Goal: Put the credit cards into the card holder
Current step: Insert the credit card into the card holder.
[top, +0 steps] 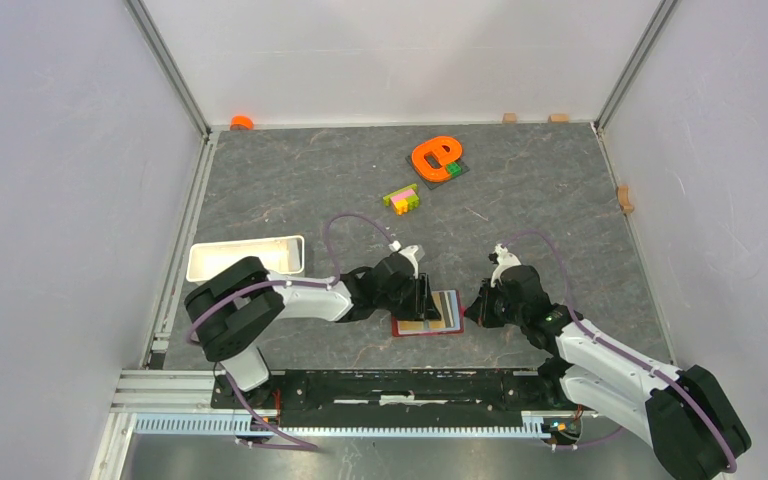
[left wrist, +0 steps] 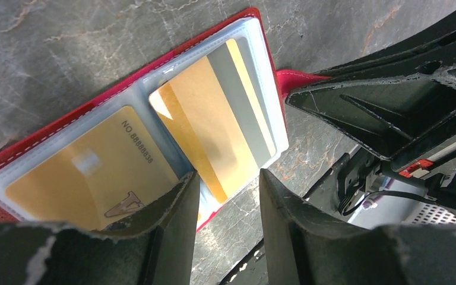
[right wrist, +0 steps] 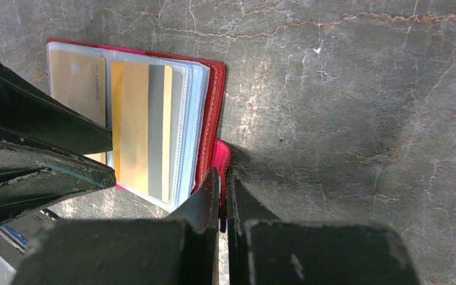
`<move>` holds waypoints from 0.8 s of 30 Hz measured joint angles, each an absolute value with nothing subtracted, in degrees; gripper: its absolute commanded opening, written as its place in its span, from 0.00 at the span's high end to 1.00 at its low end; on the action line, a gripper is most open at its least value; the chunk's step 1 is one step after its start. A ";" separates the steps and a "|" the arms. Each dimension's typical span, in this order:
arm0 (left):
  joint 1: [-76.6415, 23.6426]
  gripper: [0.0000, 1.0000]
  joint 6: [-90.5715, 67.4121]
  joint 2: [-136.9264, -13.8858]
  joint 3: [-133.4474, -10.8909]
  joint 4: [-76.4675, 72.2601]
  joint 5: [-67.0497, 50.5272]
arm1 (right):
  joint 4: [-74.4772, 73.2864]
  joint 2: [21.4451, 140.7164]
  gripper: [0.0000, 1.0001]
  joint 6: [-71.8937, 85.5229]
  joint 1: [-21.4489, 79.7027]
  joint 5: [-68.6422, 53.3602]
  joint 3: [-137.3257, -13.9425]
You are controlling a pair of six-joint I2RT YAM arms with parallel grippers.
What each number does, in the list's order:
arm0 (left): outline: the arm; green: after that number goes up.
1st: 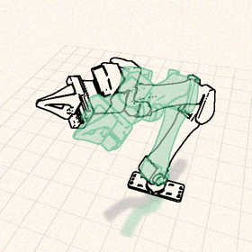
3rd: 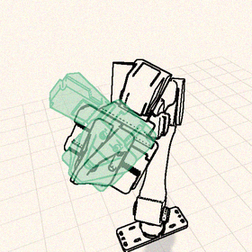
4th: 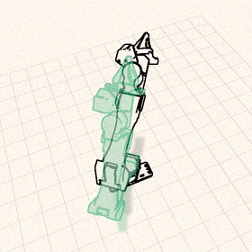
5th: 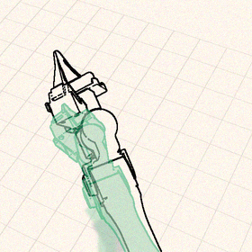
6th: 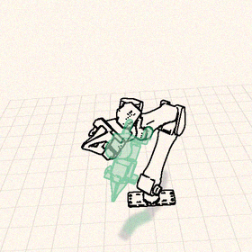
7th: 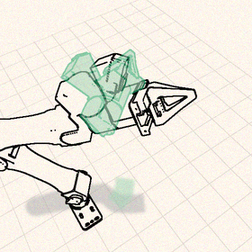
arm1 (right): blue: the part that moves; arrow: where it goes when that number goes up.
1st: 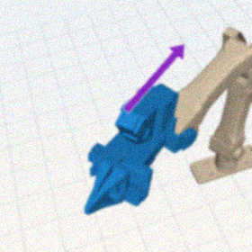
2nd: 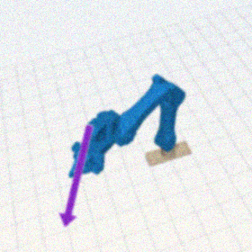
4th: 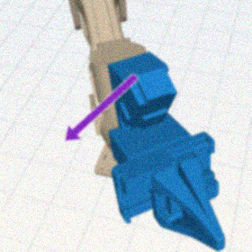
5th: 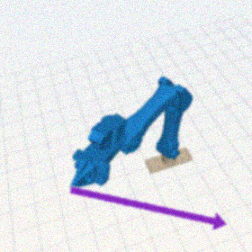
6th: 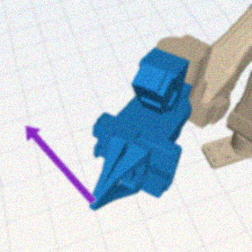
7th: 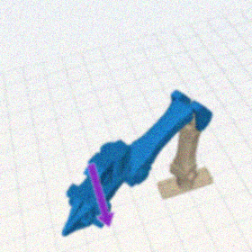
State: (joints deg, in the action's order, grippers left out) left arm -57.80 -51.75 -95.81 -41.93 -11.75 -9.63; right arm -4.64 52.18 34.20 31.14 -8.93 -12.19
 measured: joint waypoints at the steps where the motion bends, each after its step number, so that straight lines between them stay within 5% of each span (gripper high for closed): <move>1: -58.02 0.52 -51.33 -96.05 -42.48 -11.16 -9.47 | -4.62 52.18 1.00 34.17 31.11 -8.91 -12.19; 9: -59.16 0.52 -48.42 -98.78 -47.57 -7.73 -9.32 | -4.82 52.12 0.99 34.13 31.14 -8.60 -12.21; 24: -59.40 0.49 -40.66 -99.00 -49.58 -5.72 -7.62 | -11.75 49.80 0.79 32.03 31.14 -2.90 -14.20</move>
